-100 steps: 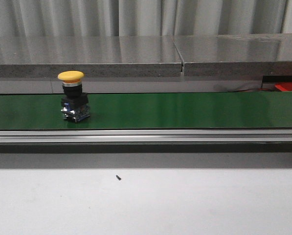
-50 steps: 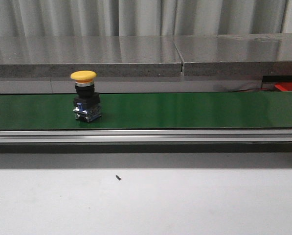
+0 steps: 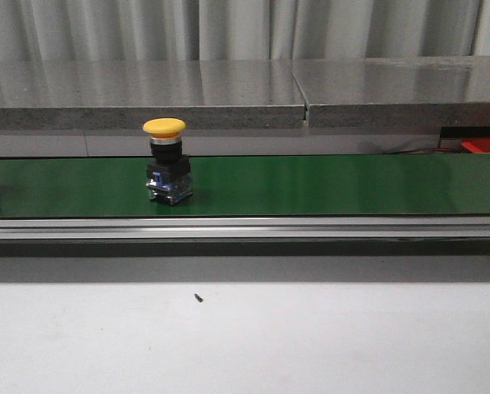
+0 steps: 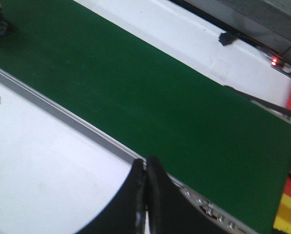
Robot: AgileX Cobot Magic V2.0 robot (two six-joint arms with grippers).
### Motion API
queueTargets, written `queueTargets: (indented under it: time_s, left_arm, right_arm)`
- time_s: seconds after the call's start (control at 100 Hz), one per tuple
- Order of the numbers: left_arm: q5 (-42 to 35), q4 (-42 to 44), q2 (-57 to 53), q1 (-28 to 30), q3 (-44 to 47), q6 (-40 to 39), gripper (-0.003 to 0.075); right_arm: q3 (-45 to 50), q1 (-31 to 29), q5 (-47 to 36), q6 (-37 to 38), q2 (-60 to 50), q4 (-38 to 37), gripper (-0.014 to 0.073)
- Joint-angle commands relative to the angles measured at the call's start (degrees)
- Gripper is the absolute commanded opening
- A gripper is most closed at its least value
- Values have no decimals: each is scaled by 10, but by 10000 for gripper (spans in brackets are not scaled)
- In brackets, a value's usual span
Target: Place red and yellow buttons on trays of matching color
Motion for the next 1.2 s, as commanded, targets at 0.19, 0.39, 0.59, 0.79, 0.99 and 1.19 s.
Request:
queueTargets:
  time_s: [0.19, 0.39, 0.59, 0.79, 0.99, 1.19]
  left_arm:
    - [-36, -5, 4, -5, -14, 1, -19]
    - [-36, -5, 4, -5, -14, 1, -19]
    - [-36, -5, 4, -5, -14, 1, -19]
    - [-36, -5, 4, -5, -14, 1, -19]
    - [-36, -5, 4, -5, -14, 1, -19]
    - [-36, -5, 4, -5, -14, 1, -19]
  right_arm:
    - [-185, 52, 76, -5, 155, 42, 272]
    - [-291, 68, 159, -5, 256, 83, 587]
    - [-370, 97, 180, -10, 338, 83, 591]
    - [-432, 135, 181, -31, 402, 81, 591]
    - [-464, 150, 160, -40, 455, 80, 591]
    - [-471, 151, 136, -57, 485, 80, 561]
